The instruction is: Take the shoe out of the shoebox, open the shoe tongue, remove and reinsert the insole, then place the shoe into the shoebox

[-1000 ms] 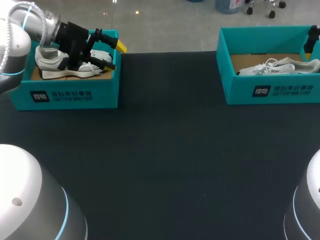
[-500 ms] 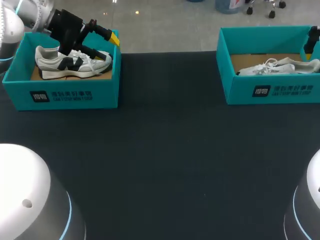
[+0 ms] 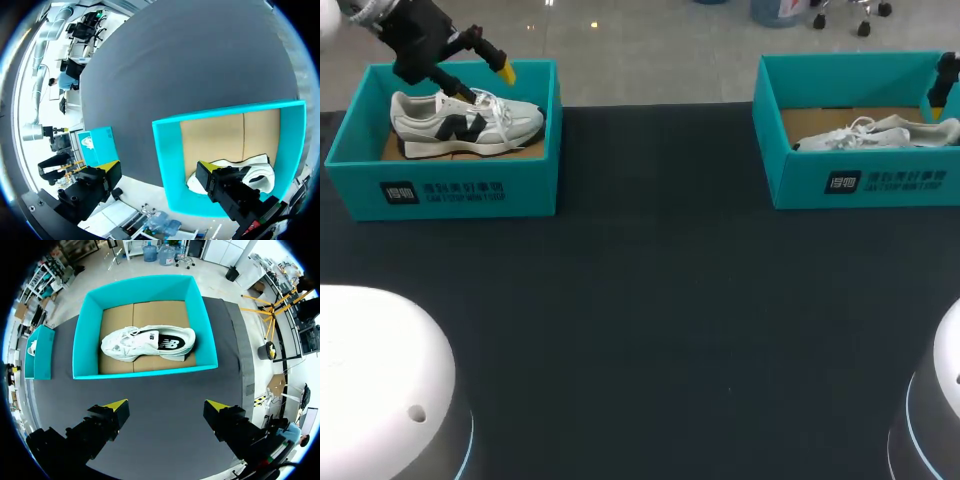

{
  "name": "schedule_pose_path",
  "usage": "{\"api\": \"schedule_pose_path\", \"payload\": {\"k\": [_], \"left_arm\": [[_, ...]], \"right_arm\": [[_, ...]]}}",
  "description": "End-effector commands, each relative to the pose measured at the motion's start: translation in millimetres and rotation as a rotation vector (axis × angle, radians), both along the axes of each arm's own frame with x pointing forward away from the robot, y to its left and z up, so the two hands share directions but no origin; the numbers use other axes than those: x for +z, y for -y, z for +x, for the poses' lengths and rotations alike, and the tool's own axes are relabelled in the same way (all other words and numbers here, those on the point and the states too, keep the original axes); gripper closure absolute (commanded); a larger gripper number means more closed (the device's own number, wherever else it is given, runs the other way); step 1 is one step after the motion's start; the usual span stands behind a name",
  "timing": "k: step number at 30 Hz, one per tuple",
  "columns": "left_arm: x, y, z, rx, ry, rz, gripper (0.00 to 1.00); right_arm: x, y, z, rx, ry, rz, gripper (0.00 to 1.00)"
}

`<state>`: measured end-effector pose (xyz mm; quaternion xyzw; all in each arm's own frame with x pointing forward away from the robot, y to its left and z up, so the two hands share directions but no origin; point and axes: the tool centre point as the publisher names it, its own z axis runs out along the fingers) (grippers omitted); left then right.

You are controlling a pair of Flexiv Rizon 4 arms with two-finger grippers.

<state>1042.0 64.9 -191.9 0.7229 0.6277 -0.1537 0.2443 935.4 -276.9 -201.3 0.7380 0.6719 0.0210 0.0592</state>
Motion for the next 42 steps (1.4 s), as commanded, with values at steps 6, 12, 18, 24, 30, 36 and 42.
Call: {"api": "schedule_pose_path", "payload": {"k": [6, 12, 18, 24, 30, 36, 42], "left_arm": [[-5.0, -42.2, 12.2, 0.057, -0.035, 0.150, 0.00], [-12.9, -63.8, 16.3, 0.104, -0.030, 0.315, 0.00], [-18.4, -75.0, 18.4, 0.165, -0.028, 0.357, 0.00], [-18.4, -75.0, 18.4, 0.165, -0.028, 0.357, 0.00], [-19.9, -79.0, 16.4, 0.171, -0.027, 0.377, 0.00], [-26.0, -115.4, 20.0, 0.200, -0.001, 0.498, 0.00], [-30.6, -146.2, 30.4, 0.215, 0.030, 0.573, 0.00]], "right_arm": [[-0.2, 0.2, 0.1, 0.000, 0.000, 0.001, 0.00], [-0.2, 0.2, 0.1, 0.000, 0.000, 0.001, 0.00], [-0.2, 0.2, 0.1, 0.000, 0.000, 0.001, 0.00], [-0.2, 0.2, 0.1, 0.000, 0.000, 0.001, 0.00], [-0.2, 0.2, 0.1, 0.000, 0.000, 0.001, 0.00], [-0.2, 0.2, 0.1, 0.000, 0.000, 0.001, 0.00], [-0.2, 0.2, 0.1, 0.000, 0.000, 0.001, 0.00]]}}
